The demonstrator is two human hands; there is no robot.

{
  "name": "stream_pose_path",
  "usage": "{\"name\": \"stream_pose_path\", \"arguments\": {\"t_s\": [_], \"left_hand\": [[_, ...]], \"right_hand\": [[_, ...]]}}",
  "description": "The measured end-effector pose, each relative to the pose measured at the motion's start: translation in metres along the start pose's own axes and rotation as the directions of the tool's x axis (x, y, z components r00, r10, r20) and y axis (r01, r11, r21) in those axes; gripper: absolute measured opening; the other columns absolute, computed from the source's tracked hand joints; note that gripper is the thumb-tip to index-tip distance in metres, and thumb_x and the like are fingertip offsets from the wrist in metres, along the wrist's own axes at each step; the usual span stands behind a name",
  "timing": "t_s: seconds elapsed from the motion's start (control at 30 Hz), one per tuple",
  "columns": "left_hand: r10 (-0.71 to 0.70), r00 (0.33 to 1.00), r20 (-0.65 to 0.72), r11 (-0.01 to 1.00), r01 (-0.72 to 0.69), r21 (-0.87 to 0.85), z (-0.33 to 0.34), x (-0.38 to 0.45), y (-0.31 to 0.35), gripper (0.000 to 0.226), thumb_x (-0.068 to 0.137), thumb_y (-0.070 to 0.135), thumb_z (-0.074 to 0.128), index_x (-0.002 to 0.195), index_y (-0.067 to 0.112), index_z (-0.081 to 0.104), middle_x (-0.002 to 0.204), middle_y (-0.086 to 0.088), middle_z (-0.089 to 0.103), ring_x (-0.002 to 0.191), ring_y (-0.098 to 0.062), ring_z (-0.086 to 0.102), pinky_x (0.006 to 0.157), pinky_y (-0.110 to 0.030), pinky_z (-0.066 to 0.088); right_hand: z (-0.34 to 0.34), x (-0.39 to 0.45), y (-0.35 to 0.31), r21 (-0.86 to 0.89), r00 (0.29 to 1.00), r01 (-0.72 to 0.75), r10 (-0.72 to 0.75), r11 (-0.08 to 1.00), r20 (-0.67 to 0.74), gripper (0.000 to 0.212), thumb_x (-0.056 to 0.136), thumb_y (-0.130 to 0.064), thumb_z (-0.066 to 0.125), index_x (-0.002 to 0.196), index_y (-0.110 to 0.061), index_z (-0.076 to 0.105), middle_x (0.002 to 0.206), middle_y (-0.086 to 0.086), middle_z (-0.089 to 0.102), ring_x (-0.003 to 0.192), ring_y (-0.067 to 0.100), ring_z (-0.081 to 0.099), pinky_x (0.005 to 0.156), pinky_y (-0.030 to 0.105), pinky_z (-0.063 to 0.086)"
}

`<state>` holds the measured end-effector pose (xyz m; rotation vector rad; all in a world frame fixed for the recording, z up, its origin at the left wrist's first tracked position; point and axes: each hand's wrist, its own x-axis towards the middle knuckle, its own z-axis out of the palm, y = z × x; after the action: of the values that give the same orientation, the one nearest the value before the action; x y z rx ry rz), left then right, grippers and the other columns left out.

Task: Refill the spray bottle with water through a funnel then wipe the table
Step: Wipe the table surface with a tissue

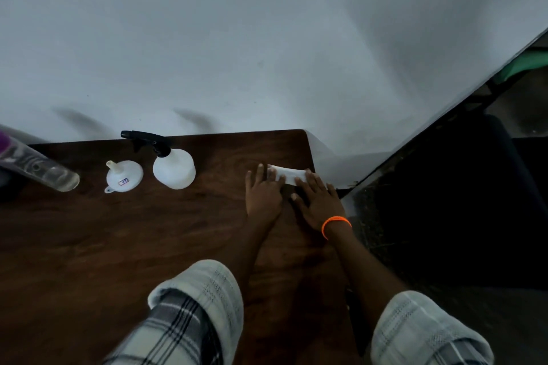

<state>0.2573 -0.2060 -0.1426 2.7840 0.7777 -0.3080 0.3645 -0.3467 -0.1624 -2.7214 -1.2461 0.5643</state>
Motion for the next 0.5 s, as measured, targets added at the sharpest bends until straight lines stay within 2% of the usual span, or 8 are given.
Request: {"name": "stream_pose_path", "arguments": {"t_s": [0.07, 0.13, 0.2, 0.27, 0.37, 0.5], "left_hand": [[0.024, 1.0, 0.008, 1.0, -0.024, -0.01, 0.003, -0.007, 0.007, 0.052, 0.102, 0.037, 0.038, 0.154, 0.032, 0.036, 0.166, -0.004, 0.024, 0.156, -0.03, 0.005, 0.123, -0.055, 0.005], [0.056, 0.998, 0.015, 0.998, -0.055, -0.019, 0.008, -0.021, 0.014, 0.053, 0.102, 0.039, 0.034, 0.155, 0.031, 0.034, 0.167, -0.003, 0.022, 0.156, -0.029, 0.004, 0.123, -0.055, 0.006], [0.072, 0.997, 0.011, 0.997, -0.071, -0.034, 0.013, -0.041, 0.018, 0.058, 0.1, 0.045, 0.024, 0.154, 0.032, 0.035, 0.167, -0.002, 0.023, 0.156, -0.029, 0.005, 0.123, -0.054, 0.007], [0.086, 0.996, 0.022, 0.995, -0.084, -0.049, 0.017, -0.062, 0.022, 0.059, 0.099, 0.048, 0.022, 0.154, 0.032, 0.036, 0.167, 0.0, 0.023, 0.156, -0.029, 0.005, 0.123, -0.054, 0.007], [0.124, 0.991, 0.049, 0.991, -0.122, -0.048, 0.026, -0.101, 0.032, 0.058, 0.102, 0.046, 0.036, 0.157, 0.031, 0.028, 0.169, -0.001, 0.015, 0.156, -0.03, -0.001, 0.125, -0.053, 0.001], [0.161, 0.985, 0.066, 0.986, -0.159, -0.039, 0.036, -0.158, 0.044, 0.058, 0.104, 0.035, 0.034, 0.16, 0.03, 0.018, 0.169, -0.001, 0.004, 0.156, -0.028, -0.008, 0.125, -0.05, -0.006]], "right_hand": [[0.002, -0.011, 0.005, 0.003, 1.0, -0.015, 0.015, 1.0, -0.003, 0.065, 0.101, -0.061, 0.025, 0.16, -0.034, 0.018, 0.17, -0.001, 0.003, 0.156, 0.016, 0.003, 0.124, 0.045, 0.007], [0.005, -0.028, 0.008, -0.003, 0.999, -0.032, 0.032, 0.999, -0.007, 0.074, 0.095, -0.068, 0.014, 0.16, -0.033, 0.018, 0.169, 0.001, 0.005, 0.156, 0.017, 0.004, 0.124, 0.042, 0.004], [0.009, -0.05, 0.008, 0.011, 0.999, -0.043, 0.043, 0.999, -0.013, 0.082, 0.088, -0.07, 0.005, 0.16, -0.032, 0.018, 0.169, 0.001, 0.006, 0.156, 0.016, 0.005, 0.124, 0.041, 0.002], [0.015, -0.076, 0.007, 0.047, 0.999, -0.048, 0.048, 0.998, -0.011, 0.081, 0.089, -0.07, 0.007, 0.16, -0.032, 0.018, 0.169, 0.002, 0.006, 0.156, 0.016, 0.007, 0.125, 0.04, 0.003], [0.032, -0.117, 0.009, 0.06, 0.999, -0.052, 0.053, 0.997, -0.007, 0.074, 0.095, -0.067, 0.015, 0.16, -0.032, 0.017, 0.169, 0.003, 0.003, 0.156, 0.018, 0.007, 0.126, 0.041, 0.005], [0.059, -0.173, 0.014, 0.021, 0.998, -0.059, 0.06, 0.998, -0.014, 0.07, 0.098, -0.065, 0.019, 0.16, -0.033, 0.017, 0.168, 0.001, 0.0, 0.156, 0.017, 0.004, 0.125, 0.038, 0.002]]}}
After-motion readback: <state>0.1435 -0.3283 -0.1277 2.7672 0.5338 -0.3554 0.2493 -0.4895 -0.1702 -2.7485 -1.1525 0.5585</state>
